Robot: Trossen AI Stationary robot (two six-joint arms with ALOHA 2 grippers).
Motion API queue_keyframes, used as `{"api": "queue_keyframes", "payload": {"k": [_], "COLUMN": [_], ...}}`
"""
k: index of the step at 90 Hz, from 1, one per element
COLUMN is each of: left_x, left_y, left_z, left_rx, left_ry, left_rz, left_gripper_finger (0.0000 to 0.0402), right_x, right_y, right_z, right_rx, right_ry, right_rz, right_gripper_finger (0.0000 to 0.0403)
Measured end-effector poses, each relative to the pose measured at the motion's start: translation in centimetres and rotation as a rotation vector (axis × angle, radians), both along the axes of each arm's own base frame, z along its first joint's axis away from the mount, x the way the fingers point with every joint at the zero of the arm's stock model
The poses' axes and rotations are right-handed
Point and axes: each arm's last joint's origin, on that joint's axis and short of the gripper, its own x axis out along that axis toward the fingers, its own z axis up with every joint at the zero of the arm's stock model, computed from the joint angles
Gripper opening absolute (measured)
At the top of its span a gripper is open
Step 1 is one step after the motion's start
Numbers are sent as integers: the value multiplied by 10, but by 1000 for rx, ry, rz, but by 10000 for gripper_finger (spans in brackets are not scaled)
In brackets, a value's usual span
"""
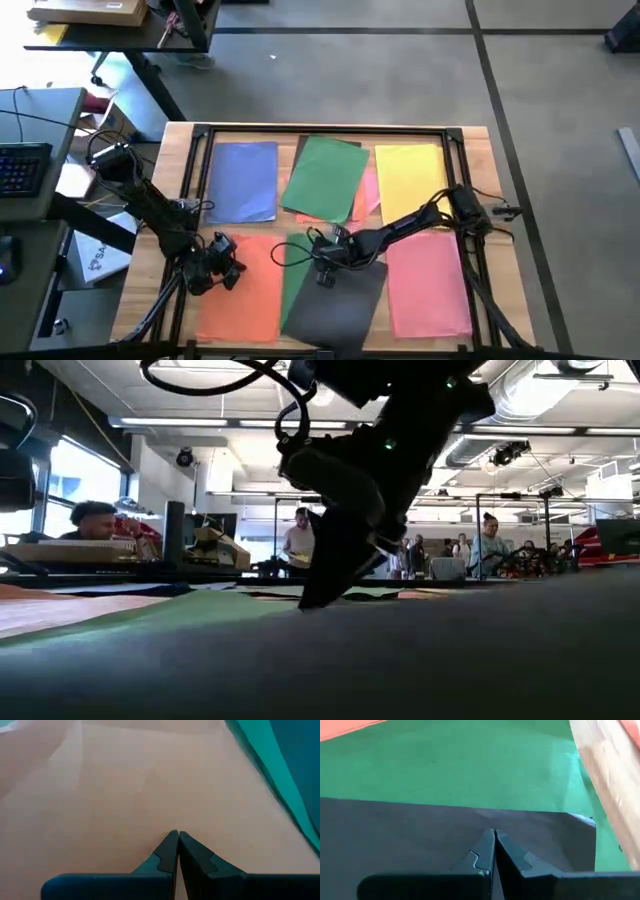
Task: Organize paper
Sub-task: Move the black paper on the blue paper
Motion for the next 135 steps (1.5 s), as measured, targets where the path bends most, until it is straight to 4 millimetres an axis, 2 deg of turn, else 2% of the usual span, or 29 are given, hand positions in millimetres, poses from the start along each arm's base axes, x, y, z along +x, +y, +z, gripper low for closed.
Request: {"api": "queue_keyframes", "payload": {"k": [25, 38, 55, 68, 86, 99, 109, 115, 128, 135], "left_x": [-2, 0, 7, 10, 20, 35, 47, 55, 74, 86], "left_y": [0, 0, -5, -10, -18, -13, -3, 4, 18, 28], "left_z": [1, 3, 14, 24, 44, 51, 52, 52, 55, 57], "left_rx": [28, 50, 94, 127, 167, 236, 315, 353, 412, 437], "left_ry": [-21, -42, -30, -8, -6, -9, 5, 21, 24, 6], "left_rz": [13, 31, 6, 0, -26, -55, -77, -113, -217, -263], "left_gripper_finger": [0, 0, 0, 0, 0, 0, 0, 0, 0, 1], "right_x": [-3, -2, 3, 4, 1, -6, -20, -35, -78, -97], "right_y": [6, -1, -20, -25, -24, -17, -11, -12, -26, -37], "right_z": [1, 6, 13, 15, 42, 65, 84, 85, 78, 72], "right_rx": [-29, -86, -119, -136, -139, -198, -227, -225, -188, -151], "right_ry": [-4, -14, -29, -29, -88, -135, -125, -111, -144, -222], "right_rz": [10, 39, 43, 68, 81, 142, 201, 192, 93, 5], "right_gripper_finger": [0, 0, 0, 0, 0, 0, 0, 0, 0, 0]}}
